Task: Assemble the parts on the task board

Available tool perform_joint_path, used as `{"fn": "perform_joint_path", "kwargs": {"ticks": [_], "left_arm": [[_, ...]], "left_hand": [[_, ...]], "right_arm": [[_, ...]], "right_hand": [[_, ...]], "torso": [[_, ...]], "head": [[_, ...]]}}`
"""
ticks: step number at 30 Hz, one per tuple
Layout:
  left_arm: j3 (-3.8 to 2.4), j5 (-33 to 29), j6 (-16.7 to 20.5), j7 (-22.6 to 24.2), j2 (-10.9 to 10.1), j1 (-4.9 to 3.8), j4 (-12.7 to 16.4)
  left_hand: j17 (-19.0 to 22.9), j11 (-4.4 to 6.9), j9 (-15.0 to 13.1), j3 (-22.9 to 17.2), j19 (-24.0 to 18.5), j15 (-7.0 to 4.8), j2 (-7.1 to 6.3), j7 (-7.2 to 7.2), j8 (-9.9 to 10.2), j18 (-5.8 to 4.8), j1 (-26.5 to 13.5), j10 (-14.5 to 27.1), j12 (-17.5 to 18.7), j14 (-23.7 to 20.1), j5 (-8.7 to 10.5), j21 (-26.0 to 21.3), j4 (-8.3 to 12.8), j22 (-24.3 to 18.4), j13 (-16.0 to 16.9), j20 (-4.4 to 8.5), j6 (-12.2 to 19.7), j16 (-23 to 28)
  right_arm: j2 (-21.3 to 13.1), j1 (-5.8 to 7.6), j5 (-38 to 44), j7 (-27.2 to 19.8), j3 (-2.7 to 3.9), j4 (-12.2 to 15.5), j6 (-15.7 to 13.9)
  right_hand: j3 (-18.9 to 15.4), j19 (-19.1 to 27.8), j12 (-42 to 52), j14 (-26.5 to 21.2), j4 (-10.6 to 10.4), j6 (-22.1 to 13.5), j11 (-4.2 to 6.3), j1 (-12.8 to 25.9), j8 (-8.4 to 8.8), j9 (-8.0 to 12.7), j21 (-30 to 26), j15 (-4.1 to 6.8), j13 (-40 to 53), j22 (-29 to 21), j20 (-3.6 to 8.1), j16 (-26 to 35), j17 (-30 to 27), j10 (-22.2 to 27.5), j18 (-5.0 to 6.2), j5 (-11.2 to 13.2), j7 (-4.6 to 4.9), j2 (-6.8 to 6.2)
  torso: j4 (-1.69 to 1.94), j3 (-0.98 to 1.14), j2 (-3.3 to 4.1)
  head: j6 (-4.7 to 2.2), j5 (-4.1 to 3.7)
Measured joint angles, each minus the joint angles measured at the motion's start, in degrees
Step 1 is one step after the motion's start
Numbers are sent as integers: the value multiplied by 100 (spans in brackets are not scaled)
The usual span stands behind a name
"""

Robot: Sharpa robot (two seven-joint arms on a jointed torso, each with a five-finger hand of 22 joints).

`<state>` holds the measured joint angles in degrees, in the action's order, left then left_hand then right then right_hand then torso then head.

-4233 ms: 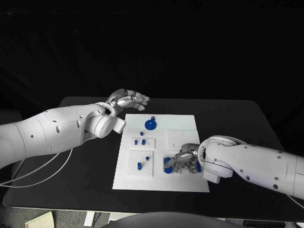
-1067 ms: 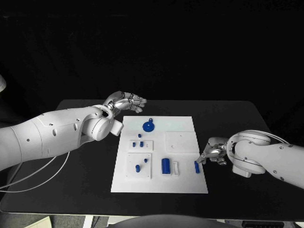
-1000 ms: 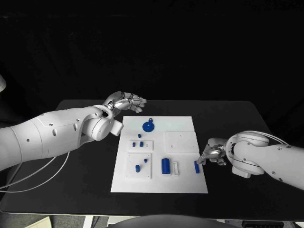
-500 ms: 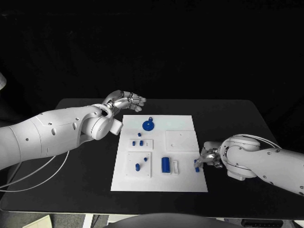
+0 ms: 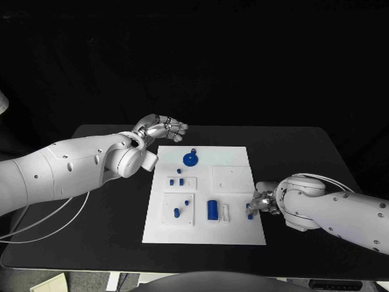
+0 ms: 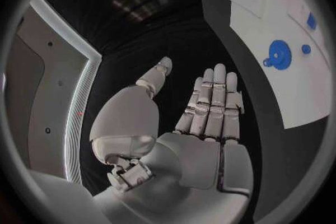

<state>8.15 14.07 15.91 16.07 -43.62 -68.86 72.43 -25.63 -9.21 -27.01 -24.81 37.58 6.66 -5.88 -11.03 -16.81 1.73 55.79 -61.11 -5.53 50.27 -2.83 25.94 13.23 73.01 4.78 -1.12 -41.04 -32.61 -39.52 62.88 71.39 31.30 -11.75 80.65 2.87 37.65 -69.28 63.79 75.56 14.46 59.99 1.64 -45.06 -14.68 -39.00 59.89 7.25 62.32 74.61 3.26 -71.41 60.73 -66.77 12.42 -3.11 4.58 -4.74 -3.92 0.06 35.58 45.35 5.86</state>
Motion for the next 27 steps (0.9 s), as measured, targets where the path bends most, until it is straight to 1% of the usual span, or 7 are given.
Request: {"fn": "perform_joint_path", "kwargs": {"ticks": [2,3,4,6,17,19,27], "left_arm": [[0,0,0,0,-2,0,0],[0,0,0,-1,-3,0,0],[0,0,0,-1,-4,0,0],[0,0,0,-1,-6,0,0],[0,0,-2,-3,-4,0,4],[0,0,-2,-3,-4,0,4],[0,0,-3,-4,-8,-1,10]], "left_hand": [[0,0,0,0,0,0,0,0,0,0,0,0,0,0,0,0,0,3,0,0,0,0],[0,0,0,0,0,0,0,0,0,0,0,0,0,0,0,0,0,5,0,0,0,0],[0,0,0,0,0,0,0,0,0,0,0,0,0,0,0,0,0,5,0,0,0,0],[-6,0,0,0,0,0,0,0,0,0,0,0,0,0,0,0,0,5,0,0,0,0],[-6,0,5,0,0,0,0,0,0,0,0,0,0,0,0,0,0,4,0,0,0,22],[-5,0,5,2,0,0,0,0,0,0,0,0,0,0,0,0,-2,5,0,0,0,22],[-11,0,5,15,0,0,0,0,0,0,0,0,0,0,0,0,-15,9,0,0,0,22]], "right_arm": [[43,-7,107,-7,-7,-37,0],[77,-13,189,-10,-13,-64,-4],[101,-20,258,-12,-18,-81,-9],[150,-35,407,-16,-22,-116,-27],[326,-63,1074,-20,-32,-158,-80],[347,-68,1130,-12,-44,-165,-75],[402,-81,1334,8,-60,-191,-16]], "right_hand": [[29,0,0,1,-29,41,0,0,0,-6,0,0,0,0,0,0,0,0,0,0,5,0],[40,0,0,1,-40,41,0,0,0,-343,0,-1,0,0,0,0,0,0,0,0,6,0],[40,0,0,1,-40,41,0,0,0,-498,0,-1,0,0,0,0,0,0,0,0,6,0],[56,0,0,1,-56,41,0,0,6,-1036,0,-1,0,0,0,0,0,0,0,0,6,-1],[70,-20,-1,1,-120,40,0,24,7,-1040,0,-2,0,0,-20,0,-1,0,3,0,6,-70],[55,-20,-1,1,-136,40,0,24,8,-1375,0,-3,0,0,-20,0,-1,0,3,0,6,-70],[86,-20,-24,-4,-167,15,-1,-10,8,-1536,0,2,-1,-4,-21,25,-2,0,3,0,-19,-187]], "torso": [[0,0,0],[0,0,0],[0,0,0],[1,0,0],[7,-4,0],[7,-3,-1],[6,-7,-7]], "head": [[1,0],[1,0],[6,0],[15,3],[31,2],[36,-1],[35,-7]]}}
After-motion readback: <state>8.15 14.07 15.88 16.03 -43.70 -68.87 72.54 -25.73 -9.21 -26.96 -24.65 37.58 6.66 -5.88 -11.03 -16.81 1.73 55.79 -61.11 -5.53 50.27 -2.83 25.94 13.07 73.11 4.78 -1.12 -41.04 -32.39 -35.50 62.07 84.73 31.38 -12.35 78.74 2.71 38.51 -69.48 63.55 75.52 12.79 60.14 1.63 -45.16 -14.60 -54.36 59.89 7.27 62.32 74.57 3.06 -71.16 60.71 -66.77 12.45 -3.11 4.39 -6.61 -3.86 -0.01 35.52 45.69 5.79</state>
